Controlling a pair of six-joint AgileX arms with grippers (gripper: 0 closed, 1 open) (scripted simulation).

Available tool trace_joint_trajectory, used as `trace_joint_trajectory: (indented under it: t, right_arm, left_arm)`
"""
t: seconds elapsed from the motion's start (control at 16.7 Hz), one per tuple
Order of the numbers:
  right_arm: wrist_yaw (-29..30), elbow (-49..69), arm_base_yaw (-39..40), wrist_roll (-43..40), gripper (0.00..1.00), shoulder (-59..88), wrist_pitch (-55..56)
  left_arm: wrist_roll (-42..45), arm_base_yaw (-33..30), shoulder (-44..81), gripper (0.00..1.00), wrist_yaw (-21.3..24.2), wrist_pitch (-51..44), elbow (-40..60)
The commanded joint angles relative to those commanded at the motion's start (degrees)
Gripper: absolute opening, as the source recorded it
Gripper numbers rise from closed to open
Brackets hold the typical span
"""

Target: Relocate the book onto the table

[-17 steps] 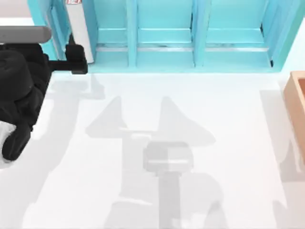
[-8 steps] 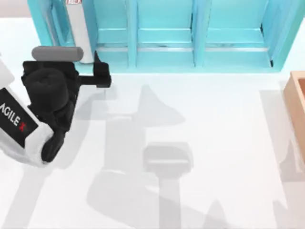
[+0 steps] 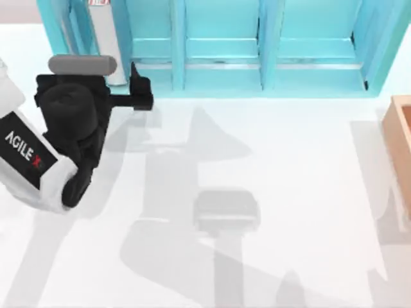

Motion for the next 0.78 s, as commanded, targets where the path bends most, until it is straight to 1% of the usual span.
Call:
trace_joint_trajectory:
  t: [0.36, 0.48, 0.6, 0.78]
  right_arm:
    - [0.0, 0.0, 0.0, 0.0, 1.0, 0.0, 0.0]
    - [0.0, 0.0, 0.0, 0.0, 1.0, 0.0, 0.0]
    - [0.0, 0.0, 0.0, 0.0, 1.0, 0.0, 0.0]
    - [0.0, 0.0, 0.0, 0.0, 1.0, 0.0, 0.0]
  left_arm:
    - [0.2, 1.9, 8.5, 1.0, 2.0, -7.6, 16.4]
    - [0.2, 2.4, 10.5, 1.0, 2.5, -9.8, 20.5]
    - [0.2, 2.7, 11.3, 1.0, 2.8, -10.8, 22.3]
    - [0.2, 2.7, 11.4, 1.0, 2.8, -10.8, 22.3]
